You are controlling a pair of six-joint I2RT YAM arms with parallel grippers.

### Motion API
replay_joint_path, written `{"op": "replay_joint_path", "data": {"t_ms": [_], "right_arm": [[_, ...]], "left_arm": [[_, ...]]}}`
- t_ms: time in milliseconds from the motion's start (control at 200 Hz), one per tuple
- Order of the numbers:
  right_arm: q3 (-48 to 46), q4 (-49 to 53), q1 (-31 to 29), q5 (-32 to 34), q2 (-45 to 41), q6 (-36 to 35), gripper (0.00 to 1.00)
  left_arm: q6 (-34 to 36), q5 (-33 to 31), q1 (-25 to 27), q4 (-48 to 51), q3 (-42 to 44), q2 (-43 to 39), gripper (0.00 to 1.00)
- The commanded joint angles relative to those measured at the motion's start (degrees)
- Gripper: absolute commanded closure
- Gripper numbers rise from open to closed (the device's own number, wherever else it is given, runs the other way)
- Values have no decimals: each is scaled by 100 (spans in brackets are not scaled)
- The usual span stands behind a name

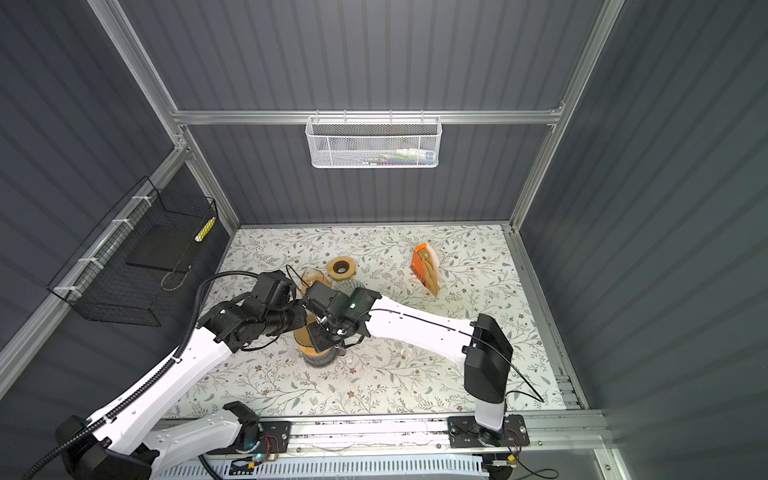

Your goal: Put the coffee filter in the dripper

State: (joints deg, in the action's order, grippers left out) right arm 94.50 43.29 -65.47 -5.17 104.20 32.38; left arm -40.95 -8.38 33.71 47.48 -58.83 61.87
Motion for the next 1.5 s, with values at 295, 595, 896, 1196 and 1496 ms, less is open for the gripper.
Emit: {"op": "replay_joint_path", "data": {"t_ms": [295, 595, 896, 1196, 1496], "right_arm": [[155, 154, -43, 51, -142, 23, 90], [129, 157, -61, 94, -312, 41, 86], [125, 133, -71, 156, -463, 48, 79], [248, 136, 71, 176, -609, -38, 77], [350, -14, 936, -232, -817, -238, 76]], "left_arm": [[-75, 2, -14, 156, -245, -139, 80], [-105, -17, -15, 157, -243, -157, 80], [-122, -7, -14, 147, -276, -164, 80], [-48, -178, -14, 297, -569, -76, 78], [130, -50, -374, 372, -1216, 455, 78]]}}
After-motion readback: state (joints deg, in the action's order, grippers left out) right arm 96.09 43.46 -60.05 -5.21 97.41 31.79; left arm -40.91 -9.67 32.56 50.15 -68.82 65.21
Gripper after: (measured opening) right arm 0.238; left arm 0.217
